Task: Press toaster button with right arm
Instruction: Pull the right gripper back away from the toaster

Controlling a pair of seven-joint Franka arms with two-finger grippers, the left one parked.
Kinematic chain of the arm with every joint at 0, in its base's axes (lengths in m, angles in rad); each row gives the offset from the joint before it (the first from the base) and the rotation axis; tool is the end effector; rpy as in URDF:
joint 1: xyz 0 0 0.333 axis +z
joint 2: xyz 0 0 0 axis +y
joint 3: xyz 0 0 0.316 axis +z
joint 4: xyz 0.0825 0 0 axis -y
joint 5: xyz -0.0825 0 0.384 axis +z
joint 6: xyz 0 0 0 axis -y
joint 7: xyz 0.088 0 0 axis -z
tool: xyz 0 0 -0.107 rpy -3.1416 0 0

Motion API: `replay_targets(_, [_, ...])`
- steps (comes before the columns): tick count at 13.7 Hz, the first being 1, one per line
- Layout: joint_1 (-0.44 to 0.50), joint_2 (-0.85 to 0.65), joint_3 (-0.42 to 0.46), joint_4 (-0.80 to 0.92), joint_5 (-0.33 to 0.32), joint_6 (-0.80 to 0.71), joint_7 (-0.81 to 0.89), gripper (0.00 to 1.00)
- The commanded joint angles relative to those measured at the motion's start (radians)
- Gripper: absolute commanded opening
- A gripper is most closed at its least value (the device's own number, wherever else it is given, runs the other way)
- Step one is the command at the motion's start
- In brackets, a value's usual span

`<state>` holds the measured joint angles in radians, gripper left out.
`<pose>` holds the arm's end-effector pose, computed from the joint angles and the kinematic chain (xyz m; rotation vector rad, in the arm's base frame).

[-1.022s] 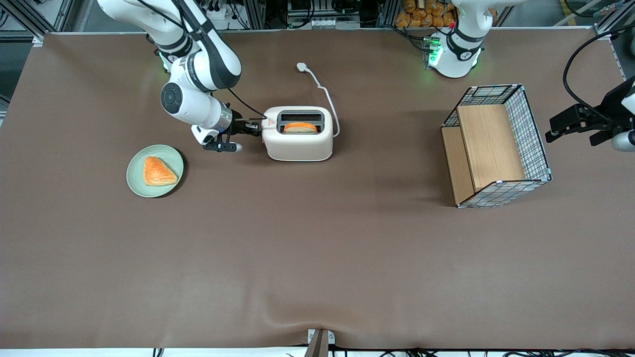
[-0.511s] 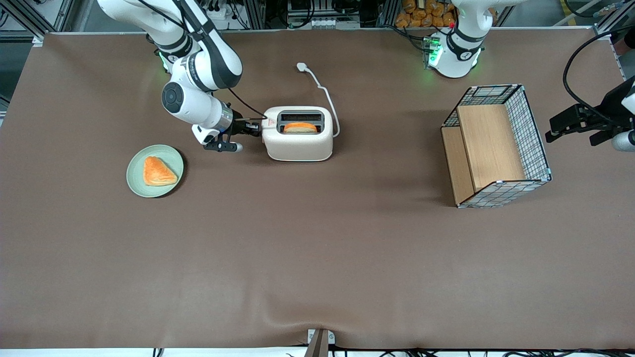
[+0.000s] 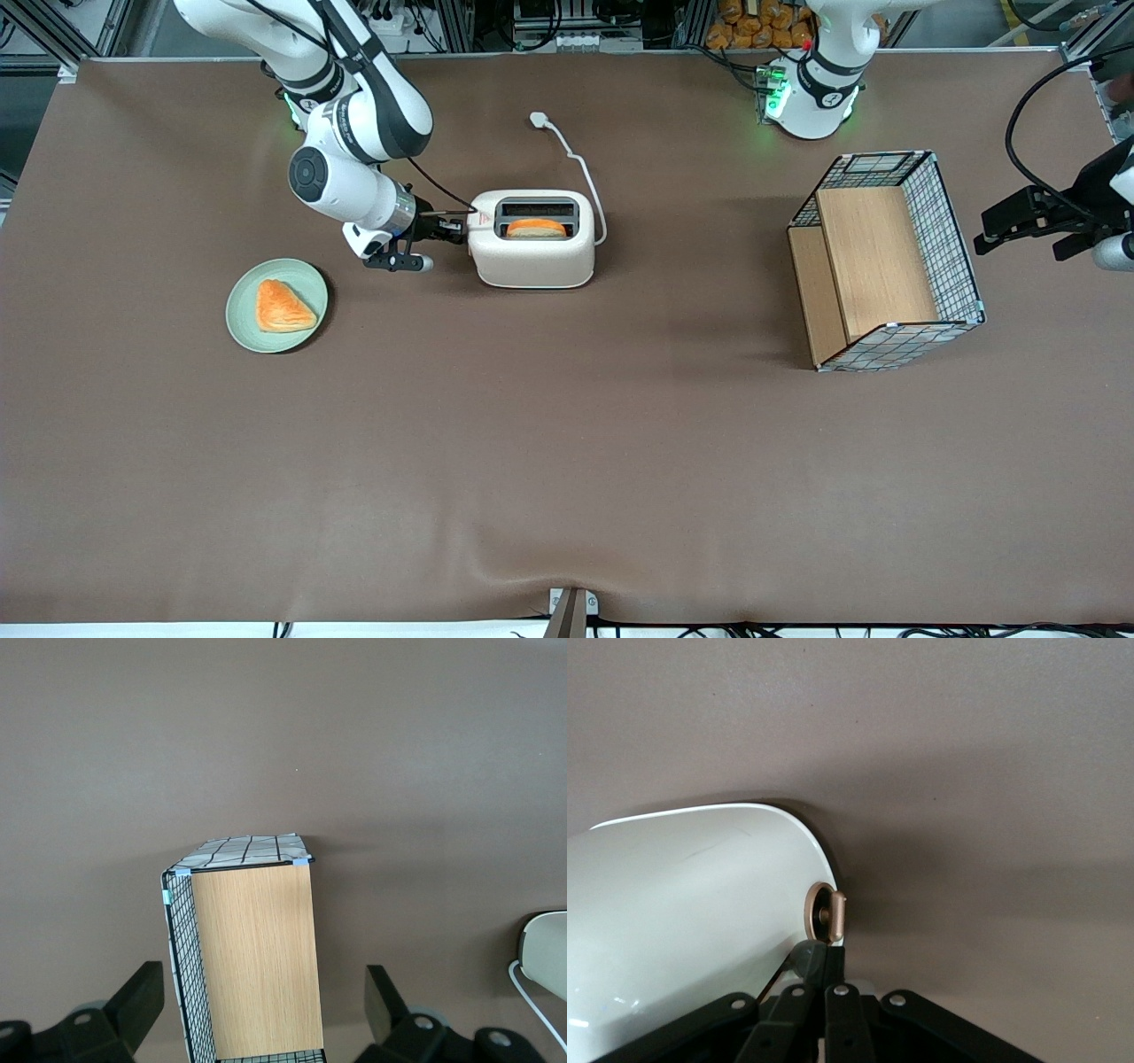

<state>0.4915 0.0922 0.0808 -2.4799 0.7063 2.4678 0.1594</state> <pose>0.3903 0.2505 0.2454 -2.7619 0.2360 0.3397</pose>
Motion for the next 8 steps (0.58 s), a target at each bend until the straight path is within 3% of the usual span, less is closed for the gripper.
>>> replay_targets(1, [-0.011,0.011,-0.001,-0.008,0.030,-0.012,-0.084,0.00])
replay_targets(7, [-0.206,-0.042,-0.019,0.002,0.009,-0.194,-0.293,0.00])
replay_targets(8, [-0.224,-0.042,-0.024,0.021,-0.022,-0.235,-0.291,0.14])
